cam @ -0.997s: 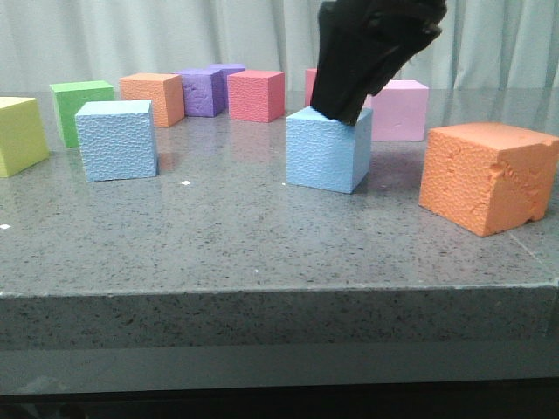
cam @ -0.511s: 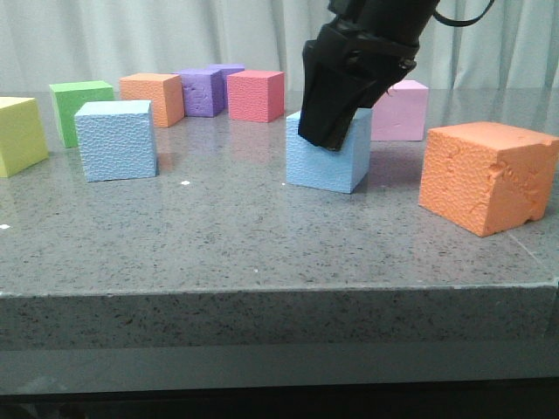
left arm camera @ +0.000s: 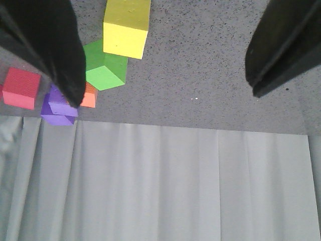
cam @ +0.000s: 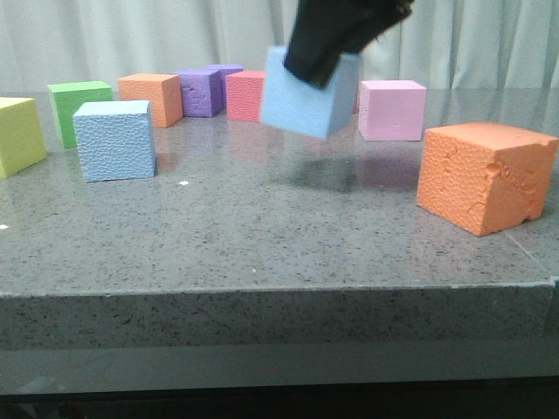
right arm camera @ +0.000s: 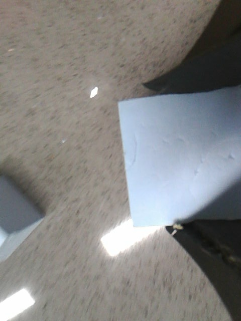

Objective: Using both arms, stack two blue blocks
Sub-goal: 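Lift the light-blue cube with the right gripper, set it down nearer the other blue cube, then open the right gripper and raise it away from the cube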

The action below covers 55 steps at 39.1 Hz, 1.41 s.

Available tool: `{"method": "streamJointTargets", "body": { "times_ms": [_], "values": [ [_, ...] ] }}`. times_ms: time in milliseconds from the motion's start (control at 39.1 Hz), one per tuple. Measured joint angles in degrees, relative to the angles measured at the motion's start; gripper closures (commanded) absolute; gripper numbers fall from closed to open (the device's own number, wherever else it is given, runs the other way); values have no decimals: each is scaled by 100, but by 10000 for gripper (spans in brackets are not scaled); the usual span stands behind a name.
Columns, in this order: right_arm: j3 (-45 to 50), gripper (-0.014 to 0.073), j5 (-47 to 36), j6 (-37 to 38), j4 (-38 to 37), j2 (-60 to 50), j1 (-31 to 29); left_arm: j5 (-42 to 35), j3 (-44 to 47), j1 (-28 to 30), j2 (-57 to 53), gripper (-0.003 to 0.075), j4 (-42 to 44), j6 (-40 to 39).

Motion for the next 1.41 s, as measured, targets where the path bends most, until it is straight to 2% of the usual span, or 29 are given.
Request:
{"method": "streamJointTargets", "body": {
  "times_ms": [179, 409, 537, 639, 920, 1022, 1405],
  "values": [
    [0, 300, 115, 0, 75, -69, 585, 0, 0, 0, 0, 103, 0, 0],
    [0, 300, 147, -36, -494, 212, 1272, 0, 0, 0, 12, 103, 0, 0],
    [0, 295, 250, -46, -618, 414, 1293, -2, 0, 0, 12, 103, 0, 0],
    [0, 252, 254, -56, -659, 602, 1293, -2, 0, 0, 21, 103, 0, 0],
    [-12, -5, 244, -56, -668, 638, 1298, -2, 0, 0, 21, 103, 0, 0],
    [-12, -68, 244, -70, -668, 647, 1298, -2, 0, 0, 21, 103, 0, 0],
    [-289, -45, 214, 105, -693, 153, 1298, -2, 0, 0, 21, 103, 0, 0]
  ]
}}
